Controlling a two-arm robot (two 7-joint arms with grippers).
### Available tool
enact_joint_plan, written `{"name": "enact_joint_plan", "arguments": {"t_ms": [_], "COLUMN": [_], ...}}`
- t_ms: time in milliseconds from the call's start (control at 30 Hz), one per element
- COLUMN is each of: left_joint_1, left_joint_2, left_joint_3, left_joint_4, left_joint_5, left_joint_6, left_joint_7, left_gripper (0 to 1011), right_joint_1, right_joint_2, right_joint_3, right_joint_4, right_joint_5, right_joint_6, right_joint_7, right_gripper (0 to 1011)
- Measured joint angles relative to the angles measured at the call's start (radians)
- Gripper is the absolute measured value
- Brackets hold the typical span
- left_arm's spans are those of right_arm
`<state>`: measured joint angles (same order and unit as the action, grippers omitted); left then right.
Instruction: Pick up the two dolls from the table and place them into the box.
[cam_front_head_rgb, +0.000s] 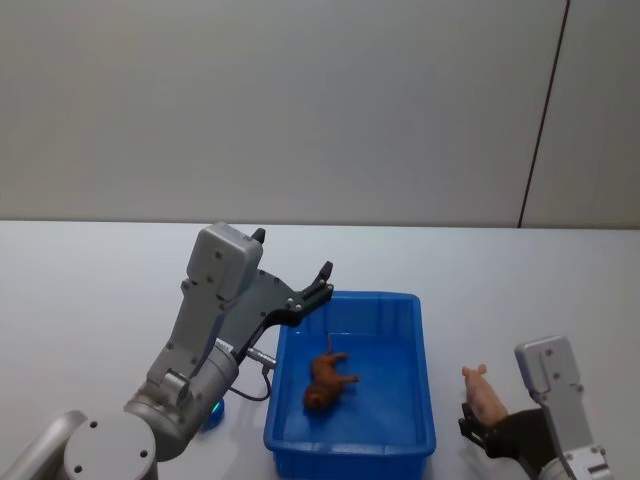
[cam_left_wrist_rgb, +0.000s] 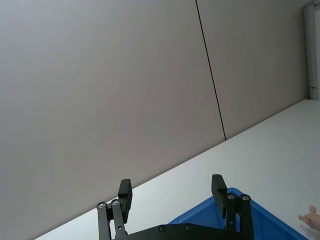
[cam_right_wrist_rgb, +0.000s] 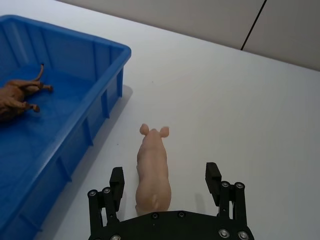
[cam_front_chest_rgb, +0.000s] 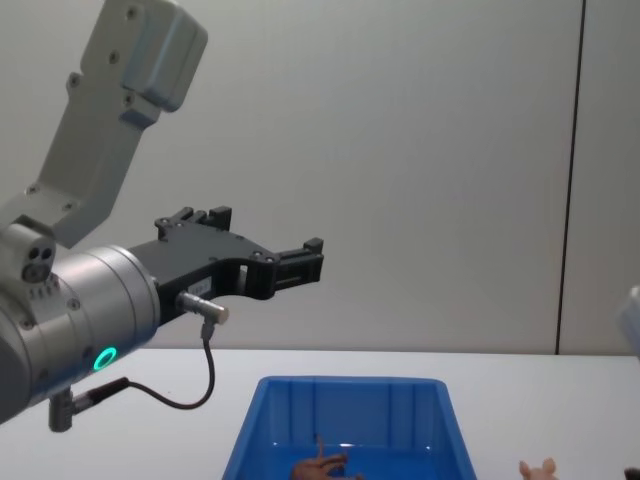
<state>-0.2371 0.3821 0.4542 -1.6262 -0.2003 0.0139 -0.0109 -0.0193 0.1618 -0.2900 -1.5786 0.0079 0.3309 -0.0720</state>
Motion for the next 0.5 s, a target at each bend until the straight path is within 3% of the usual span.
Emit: {"name": "enact_joint_plan", "arguments": {"t_ms": [233, 500], "left_joint_1": [0.0, 0.0], "left_joint_2": [0.0, 0.0], "left_joint_3": [0.0, 0.0], "left_joint_4": [0.0, 0.0], "left_joint_5": [0.0, 0.0], "left_joint_6": [0.0, 0.0], "left_joint_7": [0.0, 0.0], "left_gripper": [1001, 1001], "right_joint_1": [0.003, 0.016], "right_joint_2": [-0.002, -0.011], "right_joint_3": [0.005, 0.008], "right_joint_4": [0.03, 0.075], "right_joint_5": [0.01, 0.023], "right_joint_6": [-0.008, -0.038], "right_joint_7": [0.008, 0.028], "right_gripper": [952, 704]}}
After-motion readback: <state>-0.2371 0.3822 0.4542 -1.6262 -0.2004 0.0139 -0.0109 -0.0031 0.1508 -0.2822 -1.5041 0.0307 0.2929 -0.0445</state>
